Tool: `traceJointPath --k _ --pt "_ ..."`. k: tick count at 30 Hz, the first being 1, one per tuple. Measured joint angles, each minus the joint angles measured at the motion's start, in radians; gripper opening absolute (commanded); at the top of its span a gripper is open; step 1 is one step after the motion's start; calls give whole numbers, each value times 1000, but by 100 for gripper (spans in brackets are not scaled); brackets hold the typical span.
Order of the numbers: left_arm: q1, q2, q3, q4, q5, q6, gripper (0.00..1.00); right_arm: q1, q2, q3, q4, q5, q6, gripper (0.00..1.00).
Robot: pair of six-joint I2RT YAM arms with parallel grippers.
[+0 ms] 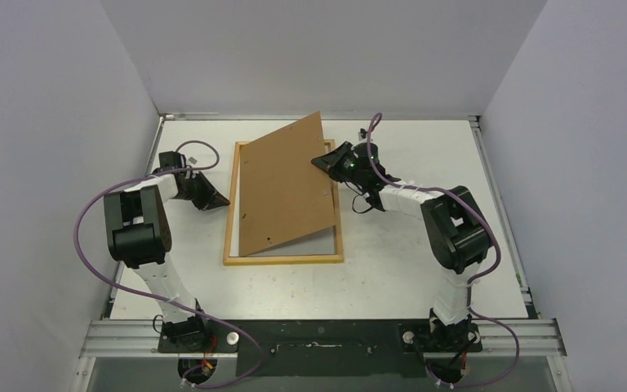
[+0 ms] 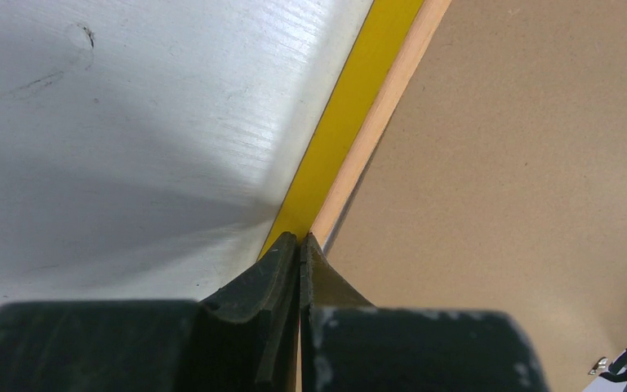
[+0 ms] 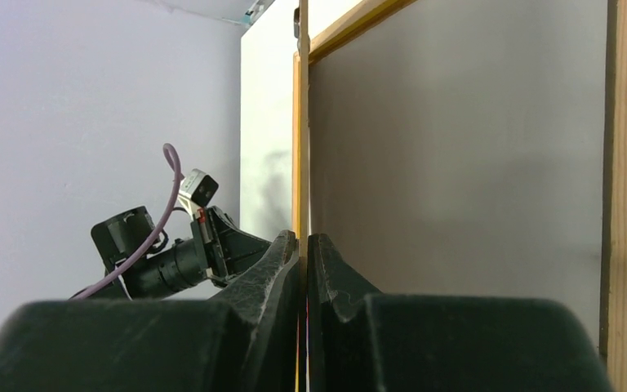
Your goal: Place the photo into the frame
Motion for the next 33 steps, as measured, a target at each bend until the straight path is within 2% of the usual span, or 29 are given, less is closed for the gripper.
traceJointPath --k 33 --pt "0 9 -8 29 29 -26 0 26 36 -33 64 35 48 0"
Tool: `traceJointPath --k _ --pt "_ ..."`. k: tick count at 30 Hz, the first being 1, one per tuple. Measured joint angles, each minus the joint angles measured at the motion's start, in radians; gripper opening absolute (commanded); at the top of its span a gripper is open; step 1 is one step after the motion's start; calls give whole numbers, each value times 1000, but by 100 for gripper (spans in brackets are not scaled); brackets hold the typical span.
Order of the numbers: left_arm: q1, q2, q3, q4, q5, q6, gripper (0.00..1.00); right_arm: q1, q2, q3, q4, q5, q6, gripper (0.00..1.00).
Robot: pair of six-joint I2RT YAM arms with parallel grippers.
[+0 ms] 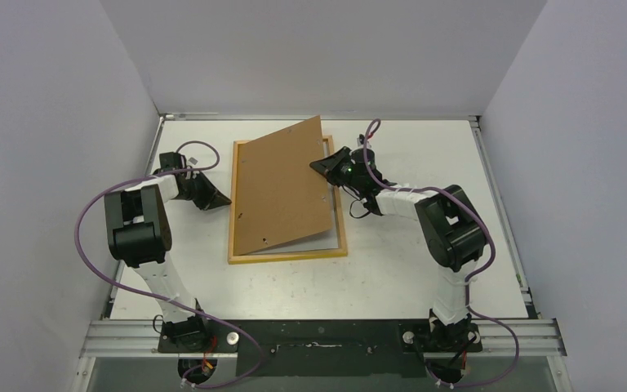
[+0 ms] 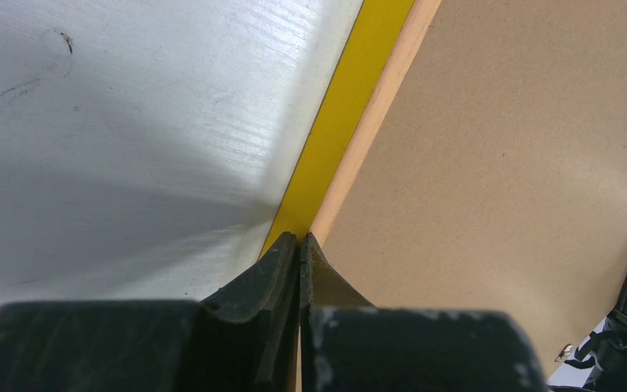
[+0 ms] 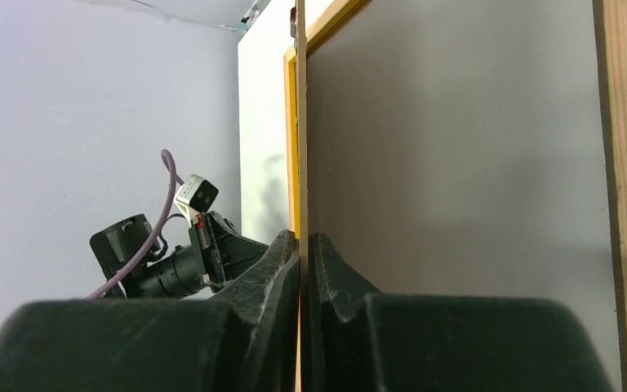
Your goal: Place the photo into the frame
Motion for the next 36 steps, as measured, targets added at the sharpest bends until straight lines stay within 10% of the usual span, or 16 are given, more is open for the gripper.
traceJointPath --k 8,36 --pt "2 0 -6 10 6 -1 0 2 0 0 0 1 -11 1" --pt "7 0 -9 13 12 0 0 -1 43 147 -433 -35 -217 62"
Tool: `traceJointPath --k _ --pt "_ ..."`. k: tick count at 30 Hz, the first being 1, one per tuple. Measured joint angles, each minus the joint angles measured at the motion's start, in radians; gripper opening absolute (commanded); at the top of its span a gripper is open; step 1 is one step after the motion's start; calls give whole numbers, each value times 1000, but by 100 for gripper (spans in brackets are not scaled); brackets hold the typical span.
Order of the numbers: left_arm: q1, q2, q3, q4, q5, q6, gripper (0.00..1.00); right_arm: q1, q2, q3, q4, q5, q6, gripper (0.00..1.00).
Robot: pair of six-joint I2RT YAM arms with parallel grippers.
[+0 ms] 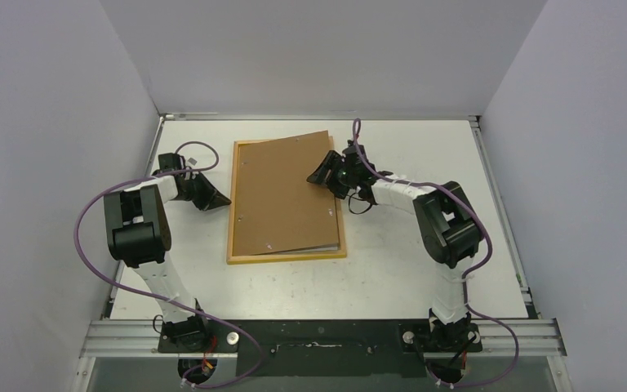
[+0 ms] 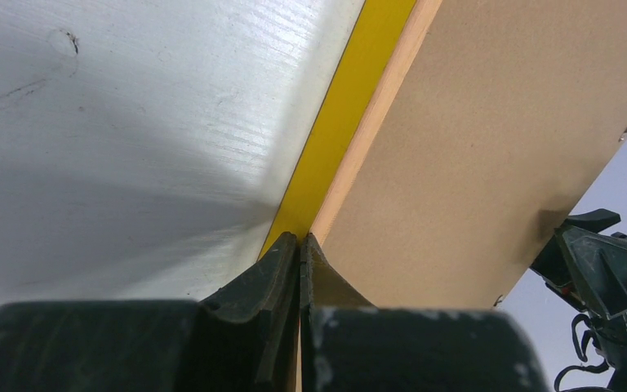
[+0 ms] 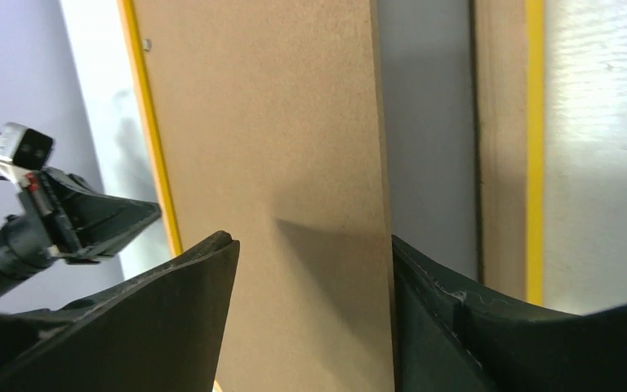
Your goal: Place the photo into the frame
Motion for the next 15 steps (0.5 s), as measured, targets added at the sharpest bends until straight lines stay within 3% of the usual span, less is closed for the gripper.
traceJointPath --k 10,15 --pt "0 6 4 -1 5 0 0 -33 0 38 -176 14 -101 63" --pt "0 16 14 -8 16 -2 0 -46 5 77 -203 -5 -136 56"
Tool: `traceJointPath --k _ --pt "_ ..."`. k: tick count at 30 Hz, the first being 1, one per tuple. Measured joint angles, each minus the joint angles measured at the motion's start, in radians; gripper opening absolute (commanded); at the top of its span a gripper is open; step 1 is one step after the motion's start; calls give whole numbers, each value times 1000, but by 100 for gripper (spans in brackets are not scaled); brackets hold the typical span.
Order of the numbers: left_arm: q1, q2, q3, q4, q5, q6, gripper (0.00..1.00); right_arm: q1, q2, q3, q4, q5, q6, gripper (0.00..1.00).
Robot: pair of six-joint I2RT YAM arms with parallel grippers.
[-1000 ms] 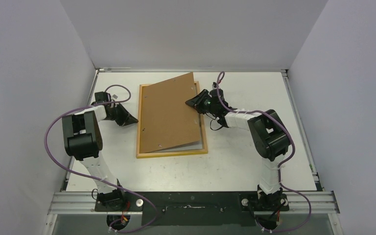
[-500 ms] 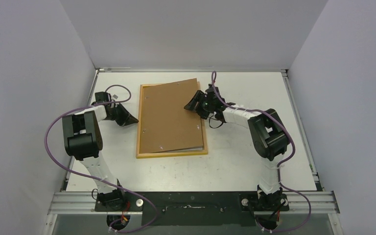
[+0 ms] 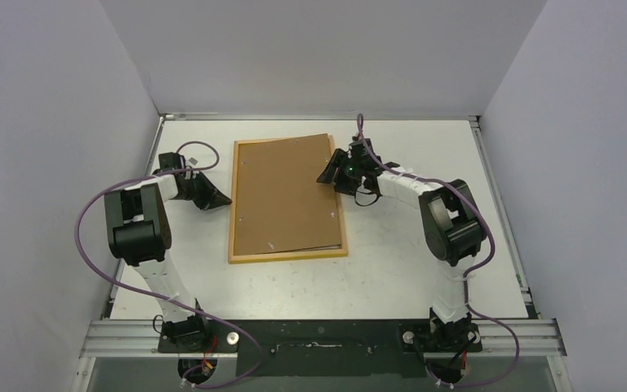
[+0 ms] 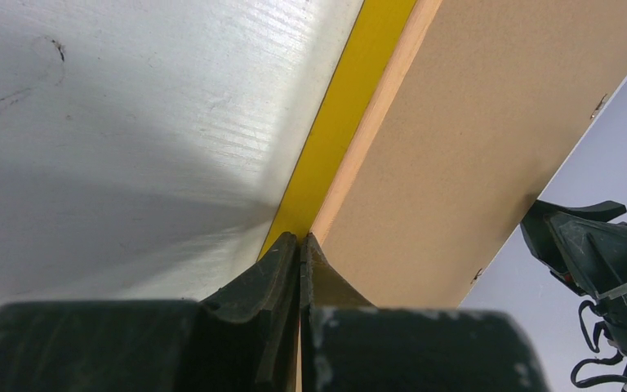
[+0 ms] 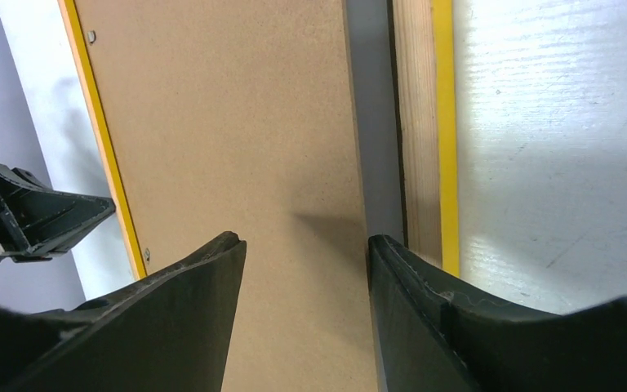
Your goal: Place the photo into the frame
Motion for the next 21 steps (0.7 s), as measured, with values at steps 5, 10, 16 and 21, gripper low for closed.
traceJointPath --k 5,10,16,21 --pt "0 7 10 -7 2 0 0 -11 19 1 9 -34 3 55" --pt "0 12 16 -12 6 -1 0 -14 37 5 7 -39 5 60" --pt "0 14 17 -13 9 -1 0 -14 37 57 -66 -34 -25 61" --pt "0 15 20 -18 9 0 0 -14 37 118 -158 -4 -76 61"
